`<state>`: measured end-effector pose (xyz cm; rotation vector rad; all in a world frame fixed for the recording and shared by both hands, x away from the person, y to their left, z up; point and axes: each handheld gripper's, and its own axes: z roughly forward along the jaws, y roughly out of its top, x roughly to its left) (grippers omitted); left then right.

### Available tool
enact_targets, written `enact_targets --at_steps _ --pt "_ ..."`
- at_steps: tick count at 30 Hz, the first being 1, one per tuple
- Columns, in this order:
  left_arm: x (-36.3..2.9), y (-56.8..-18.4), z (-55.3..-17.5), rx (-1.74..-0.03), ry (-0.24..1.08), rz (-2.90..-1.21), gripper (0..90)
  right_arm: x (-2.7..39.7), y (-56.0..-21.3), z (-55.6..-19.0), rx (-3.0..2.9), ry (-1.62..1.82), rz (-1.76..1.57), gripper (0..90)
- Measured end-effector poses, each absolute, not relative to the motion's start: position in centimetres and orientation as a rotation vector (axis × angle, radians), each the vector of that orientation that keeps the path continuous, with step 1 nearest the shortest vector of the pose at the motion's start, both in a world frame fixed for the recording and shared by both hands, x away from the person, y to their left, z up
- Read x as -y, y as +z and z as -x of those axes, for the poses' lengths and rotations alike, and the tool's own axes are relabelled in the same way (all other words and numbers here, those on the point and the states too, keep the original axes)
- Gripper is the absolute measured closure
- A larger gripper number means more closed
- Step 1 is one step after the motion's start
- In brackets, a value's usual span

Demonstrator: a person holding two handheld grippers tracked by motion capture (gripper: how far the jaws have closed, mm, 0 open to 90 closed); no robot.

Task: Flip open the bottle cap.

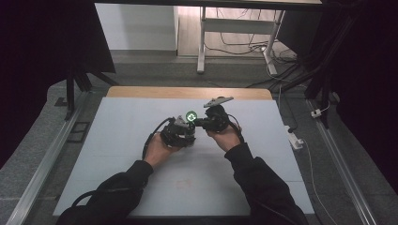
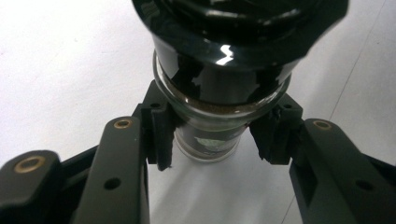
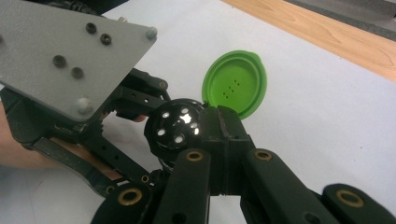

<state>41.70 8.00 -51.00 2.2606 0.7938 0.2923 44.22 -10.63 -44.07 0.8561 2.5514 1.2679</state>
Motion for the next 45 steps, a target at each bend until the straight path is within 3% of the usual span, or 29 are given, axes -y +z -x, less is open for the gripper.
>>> enact_targets --at_steps 6,17,28,30,35,45 --pt "-7.8 -50.8 -41.8 -0.778 0.301 -2.295 51.6 10.7 -43.9 -43.9 -2.546 1.267 -0.843 89.0" --pt "-8.4 -49.8 -41.6 -0.786 0.286 -2.268 32.7 11.2 -43.3 -43.3 -2.545 1.264 -0.834 74.7" --pt "-9.9 -48.7 -41.0 -0.804 0.201 -2.254 18.4 11.0 -43.2 -42.1 -2.546 1.272 -0.854 46.4" --pt "-10.0 -48.6 -40.6 -0.818 0.212 -2.273 15.6 11.0 -43.4 -41.7 -2.543 1.244 -0.865 36.7" --pt "-10.6 -48.1 -40.0 -0.823 0.136 -2.286 12.4 11.3 -43.7 -41.3 -2.546 1.22 -0.896 26.7" --pt "-12.3 -47.1 -37.6 -0.829 0.148 -2.286 3.8 11.9 -43.8 -40.1 -2.556 1.221 -0.897 12.4"
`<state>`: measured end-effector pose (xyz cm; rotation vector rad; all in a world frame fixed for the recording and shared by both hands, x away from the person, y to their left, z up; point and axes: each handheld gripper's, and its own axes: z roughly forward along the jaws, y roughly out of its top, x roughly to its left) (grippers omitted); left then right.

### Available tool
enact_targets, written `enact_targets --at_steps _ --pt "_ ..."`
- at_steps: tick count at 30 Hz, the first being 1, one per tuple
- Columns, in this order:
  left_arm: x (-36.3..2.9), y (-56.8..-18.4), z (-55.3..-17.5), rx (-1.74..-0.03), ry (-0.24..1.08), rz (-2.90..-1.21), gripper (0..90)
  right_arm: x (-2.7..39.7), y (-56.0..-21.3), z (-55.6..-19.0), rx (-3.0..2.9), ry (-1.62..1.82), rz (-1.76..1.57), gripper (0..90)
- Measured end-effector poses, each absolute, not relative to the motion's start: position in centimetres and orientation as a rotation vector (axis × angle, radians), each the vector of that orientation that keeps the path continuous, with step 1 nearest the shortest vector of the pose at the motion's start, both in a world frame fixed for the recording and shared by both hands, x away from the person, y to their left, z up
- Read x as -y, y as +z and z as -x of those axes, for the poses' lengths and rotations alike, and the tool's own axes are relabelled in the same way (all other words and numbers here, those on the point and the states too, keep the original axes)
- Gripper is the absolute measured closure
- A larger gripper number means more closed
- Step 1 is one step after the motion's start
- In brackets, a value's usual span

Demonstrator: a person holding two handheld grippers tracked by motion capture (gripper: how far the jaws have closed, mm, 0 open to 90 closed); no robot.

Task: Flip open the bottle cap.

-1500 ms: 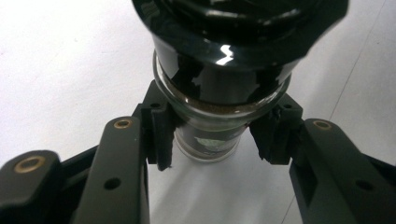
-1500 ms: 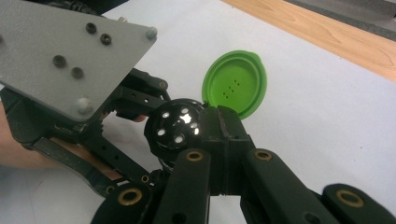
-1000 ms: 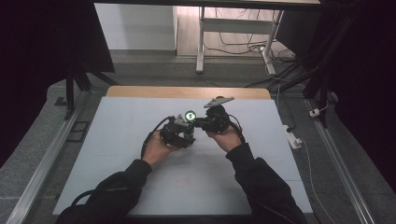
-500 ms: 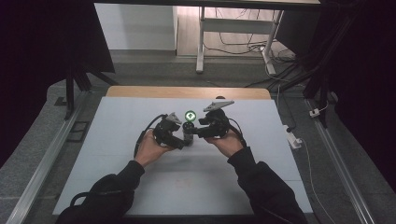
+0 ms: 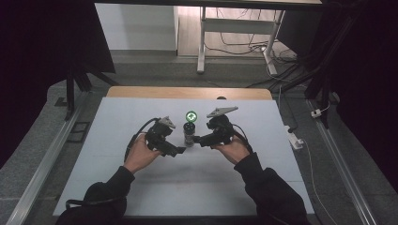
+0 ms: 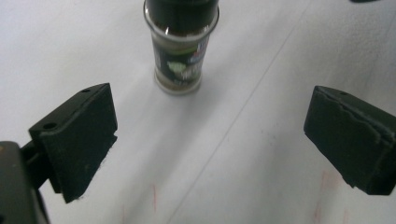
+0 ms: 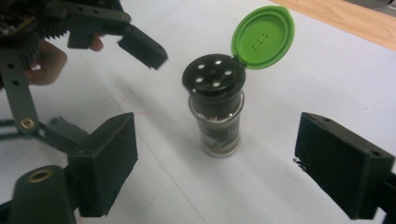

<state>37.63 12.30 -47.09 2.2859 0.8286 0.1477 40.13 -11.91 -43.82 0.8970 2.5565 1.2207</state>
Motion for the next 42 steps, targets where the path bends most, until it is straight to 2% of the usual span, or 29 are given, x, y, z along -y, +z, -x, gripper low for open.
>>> enact_targets --at_steps 21,42 --pt "-19.1 -46.0 -32.2 -0.912 0.136 -2.142 0.0 15.0 -43.7 -36.8 -2.561 1.229 -0.88 0.0" --pt "-24.8 -45.6 -24.6 -1.002 0.205 -1.991 0.0 22.2 -43.9 -31.3 -2.462 1.239 -0.985 0.0"
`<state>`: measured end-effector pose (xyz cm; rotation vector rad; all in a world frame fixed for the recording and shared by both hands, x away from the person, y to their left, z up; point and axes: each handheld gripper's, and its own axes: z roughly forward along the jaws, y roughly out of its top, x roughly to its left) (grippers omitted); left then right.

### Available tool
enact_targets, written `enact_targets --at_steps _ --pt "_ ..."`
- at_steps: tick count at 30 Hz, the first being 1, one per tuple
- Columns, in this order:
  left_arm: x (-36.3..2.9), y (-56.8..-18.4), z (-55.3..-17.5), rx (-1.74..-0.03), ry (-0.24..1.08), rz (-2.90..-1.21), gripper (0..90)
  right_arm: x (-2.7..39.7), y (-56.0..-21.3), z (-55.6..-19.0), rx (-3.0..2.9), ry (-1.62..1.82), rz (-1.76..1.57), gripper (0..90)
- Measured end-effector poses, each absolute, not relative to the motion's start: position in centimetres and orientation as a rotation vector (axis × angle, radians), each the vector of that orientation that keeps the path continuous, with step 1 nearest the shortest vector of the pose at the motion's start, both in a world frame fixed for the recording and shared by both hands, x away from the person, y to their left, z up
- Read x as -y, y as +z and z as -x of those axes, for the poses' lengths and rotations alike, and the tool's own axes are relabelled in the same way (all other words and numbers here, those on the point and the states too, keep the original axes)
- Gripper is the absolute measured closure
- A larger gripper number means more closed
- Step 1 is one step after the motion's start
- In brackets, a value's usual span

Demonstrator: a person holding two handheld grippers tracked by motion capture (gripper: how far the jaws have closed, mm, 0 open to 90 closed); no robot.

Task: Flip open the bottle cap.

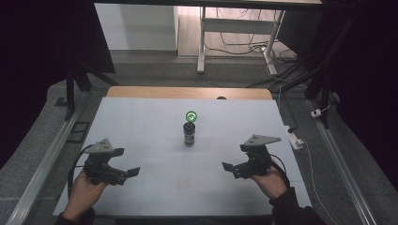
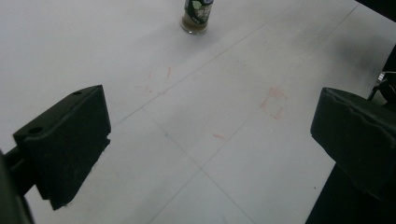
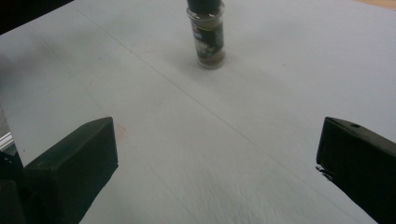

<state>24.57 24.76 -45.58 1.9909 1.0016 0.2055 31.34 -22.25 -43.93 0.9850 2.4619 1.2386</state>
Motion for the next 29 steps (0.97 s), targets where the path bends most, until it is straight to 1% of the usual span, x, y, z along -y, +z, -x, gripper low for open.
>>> enact_targets --at_steps 8,13,19,23,29 --pt "-27.2 -46.3 -21.7 -1.08 0.226 -1.947 0.0 26.4 -44.3 -29.2 -2.386 1.233 -1.085 0.0" --pt "-28.4 -47.0 -20.6 -1.119 0.223 -1.935 0.0 28.3 -45.0 -28.1 -2.365 1.19 -1.145 0.0" --pt "-29.0 -47.5 -19.7 -1.163 0.252 -1.961 0.0 29.6 -45.9 -26.9 -2.371 1.104 -1.198 0.0" --pt "-29.2 -47.9 -19.3 -1.204 0.255 -1.991 0.0 30.3 -45.7 -26.4 -2.344 1.109 -1.229 0.0" --pt "-29.5 -47.9 -19.2 -1.215 0.256 -1.972 0.0 30.7 -45.8 -26.5 -2.341 1.115 -1.269 0.0"
